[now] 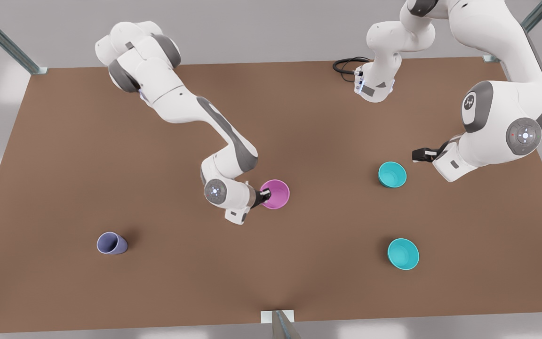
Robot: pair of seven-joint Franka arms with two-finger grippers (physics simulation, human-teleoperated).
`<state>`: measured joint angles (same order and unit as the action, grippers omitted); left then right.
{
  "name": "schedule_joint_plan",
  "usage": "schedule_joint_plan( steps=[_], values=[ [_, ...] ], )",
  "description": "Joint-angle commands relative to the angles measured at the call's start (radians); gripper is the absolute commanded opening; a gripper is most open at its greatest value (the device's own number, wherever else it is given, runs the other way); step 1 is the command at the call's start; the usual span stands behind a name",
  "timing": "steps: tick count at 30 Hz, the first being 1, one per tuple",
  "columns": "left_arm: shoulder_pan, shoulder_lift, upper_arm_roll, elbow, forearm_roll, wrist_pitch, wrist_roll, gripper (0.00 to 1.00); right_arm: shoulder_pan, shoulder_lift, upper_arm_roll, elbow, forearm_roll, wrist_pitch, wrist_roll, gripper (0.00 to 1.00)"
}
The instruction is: Stack the blue bowl on the pink bowl
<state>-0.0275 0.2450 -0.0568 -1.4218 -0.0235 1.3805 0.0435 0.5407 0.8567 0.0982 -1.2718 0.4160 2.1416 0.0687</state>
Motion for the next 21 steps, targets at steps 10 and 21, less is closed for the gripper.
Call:
schedule_joint_plan(
  steps=[10, 21],
  values=[
    [-0.019, 0.013, -0.003, 0.003, -0.049, -0.021, -0.010, 1.00, 0.024, 0.111, 0.000, 0.055, -0.080, -0.011, 1.004, 1.00],
    [-0.098, 0.092, 0.241, -0.431, -0.102, 0.584, 0.236, 1.00, -0.403, -0.119, 0.002, 0.057, -0.396, -0.522, 0.286, 1.00]
  ],
)
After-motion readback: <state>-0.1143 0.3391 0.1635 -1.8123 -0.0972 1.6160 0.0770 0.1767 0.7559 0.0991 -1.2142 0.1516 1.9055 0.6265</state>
